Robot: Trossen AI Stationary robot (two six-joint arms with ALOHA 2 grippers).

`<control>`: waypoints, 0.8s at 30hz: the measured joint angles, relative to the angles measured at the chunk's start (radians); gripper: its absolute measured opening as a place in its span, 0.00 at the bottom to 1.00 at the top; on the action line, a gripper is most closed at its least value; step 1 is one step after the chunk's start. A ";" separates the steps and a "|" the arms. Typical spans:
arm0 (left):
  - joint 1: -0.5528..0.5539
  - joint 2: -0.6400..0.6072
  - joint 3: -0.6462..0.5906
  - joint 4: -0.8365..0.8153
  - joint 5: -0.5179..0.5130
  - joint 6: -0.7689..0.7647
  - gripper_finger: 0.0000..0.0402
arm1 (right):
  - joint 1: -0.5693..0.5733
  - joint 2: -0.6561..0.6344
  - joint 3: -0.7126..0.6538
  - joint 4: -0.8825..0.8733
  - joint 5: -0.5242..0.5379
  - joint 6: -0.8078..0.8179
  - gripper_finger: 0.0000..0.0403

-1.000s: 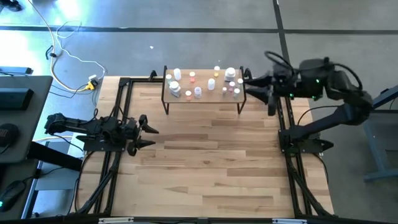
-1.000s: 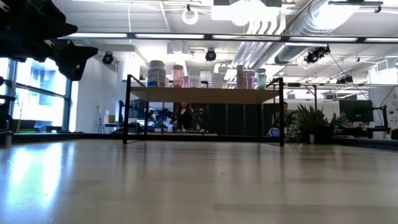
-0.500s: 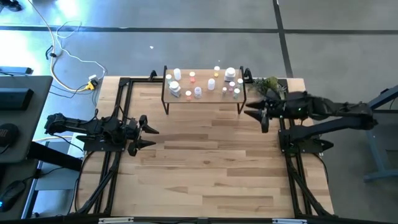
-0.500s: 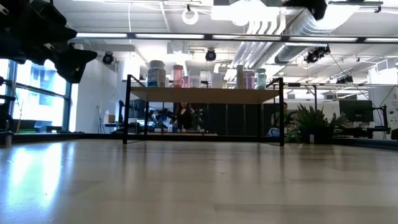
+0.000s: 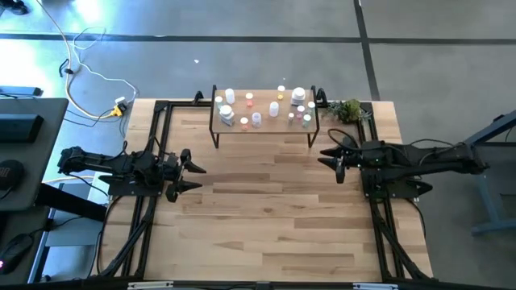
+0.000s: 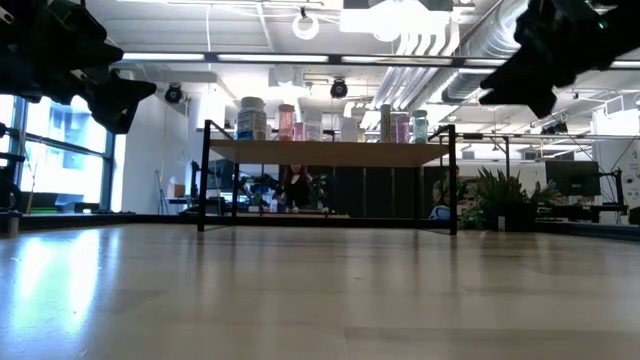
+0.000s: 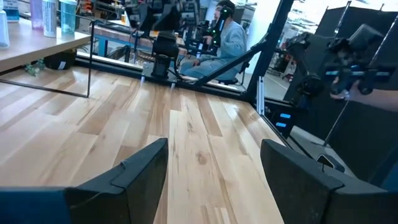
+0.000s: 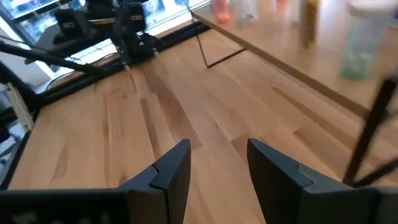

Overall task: Pick and place medicine bottles onto shelf by color
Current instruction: Return to Home Position

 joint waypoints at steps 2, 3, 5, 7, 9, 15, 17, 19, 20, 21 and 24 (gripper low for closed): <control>0.000 0.000 0.000 0.000 0.000 0.000 0.62 | 0.000 -0.058 -0.048 0.003 0.015 0.015 0.37; 0.000 0.000 0.000 0.000 0.000 0.000 0.62 | 0.000 -0.087 -0.066 0.006 0.022 0.017 0.37; 0.000 0.000 0.000 0.000 0.000 0.000 0.62 | 0.000 -0.138 -0.095 0.011 0.034 0.017 0.37; 0.000 0.000 0.000 0.000 0.000 0.000 0.62 | 0.000 -0.186 -0.117 0.017 0.035 0.007 0.37; 0.000 0.000 0.000 0.000 0.000 0.000 0.62 | 0.000 -0.229 -0.138 0.018 0.035 -0.012 0.37; 0.000 0.000 0.000 0.000 0.000 0.000 0.62 | 0.000 -0.333 -0.199 0.021 0.036 -0.020 0.37; 0.000 0.000 0.000 0.000 0.000 0.000 0.62 | 0.000 -0.359 -0.222 0.021 0.036 -0.018 0.37; 0.000 0.000 0.000 0.000 0.000 0.000 0.62 | 0.000 -0.386 -0.252 0.038 0.036 -0.008 0.37; 0.000 0.000 0.000 0.000 0.000 0.000 0.62 | 0.000 -0.398 -0.269 0.060 0.036 -0.002 0.37; 0.000 0.000 0.000 0.000 0.000 0.000 0.62 | 0.000 -0.411 -0.286 0.083 0.036 -0.002 0.37; 0.000 0.000 0.000 0.000 0.000 0.000 0.62 | 0.000 -0.443 -0.330 0.134 0.036 0.006 0.37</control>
